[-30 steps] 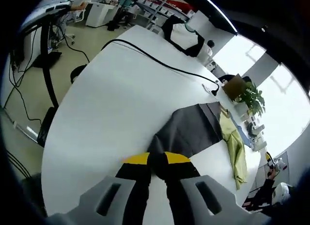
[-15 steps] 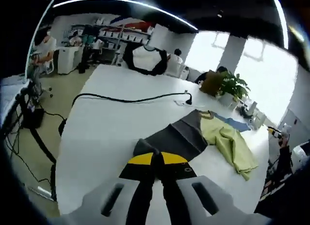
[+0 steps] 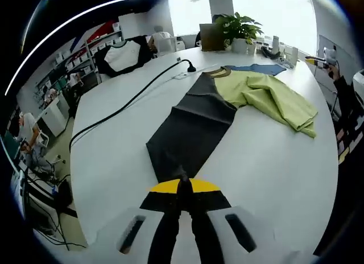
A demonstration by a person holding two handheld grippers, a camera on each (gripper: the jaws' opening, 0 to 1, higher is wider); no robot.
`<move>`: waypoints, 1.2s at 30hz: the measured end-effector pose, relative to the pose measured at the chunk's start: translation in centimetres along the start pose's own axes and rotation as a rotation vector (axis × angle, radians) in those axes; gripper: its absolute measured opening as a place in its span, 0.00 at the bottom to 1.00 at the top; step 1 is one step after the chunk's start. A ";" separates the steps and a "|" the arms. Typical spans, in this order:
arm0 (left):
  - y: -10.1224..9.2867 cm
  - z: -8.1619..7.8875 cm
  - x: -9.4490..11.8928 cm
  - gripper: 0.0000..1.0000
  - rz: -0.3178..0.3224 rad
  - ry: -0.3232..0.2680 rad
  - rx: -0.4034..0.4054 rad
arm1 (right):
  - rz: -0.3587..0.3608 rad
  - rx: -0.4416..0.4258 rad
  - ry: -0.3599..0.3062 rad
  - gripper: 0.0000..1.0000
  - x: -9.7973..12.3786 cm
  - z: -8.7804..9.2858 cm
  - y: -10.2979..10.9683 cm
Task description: Fold the garment on the visible template until the final outline fits inside the template.
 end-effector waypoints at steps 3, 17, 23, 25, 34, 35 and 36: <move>1.1 0.1 1.2 0.04 -0.047 -0.069 0.071 | 0.006 -0.001 0.004 0.44 0.1 0.0 -0.1; 3.8 5.2 3.3 0.06 -0.212 -0.037 0.282 | 0.002 -0.001 0.019 0.44 0.0 0.2 0.6; 4.4 5.1 3.2 0.11 -0.220 -0.069 0.286 | -0.005 -0.002 0.025 0.44 -0.4 0.1 0.9; 5.0 4.5 3.4 0.15 -0.238 -0.093 0.288 | -0.006 0.002 0.024 0.44 -0.5 0.0 0.9; 5.6 4.1 2.2 0.48 -0.110 -0.299 0.670 | 0.017 0.000 0.028 0.44 -0.2 0.1 0.4; 5.6 4.1 2.1 0.51 -0.114 -0.311 0.711 | 0.020 -0.002 0.029 0.44 -0.1 0.1 0.4; 4.5 4.0 1.9 0.48 -0.110 -0.292 0.705 | 0.023 -0.003 0.031 0.44 -0.1 0.1 0.3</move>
Point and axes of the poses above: the point that each gripper's makers call its tool centre point, and the gripper's own axes: x roughly backward along the fingers, y roughly to its left, z roughly out of its underside, the point moved 7 cm from there along x, roughly backward along the fingers, and after that the axes turned 11 degrees about z, right-handed, at the moved point
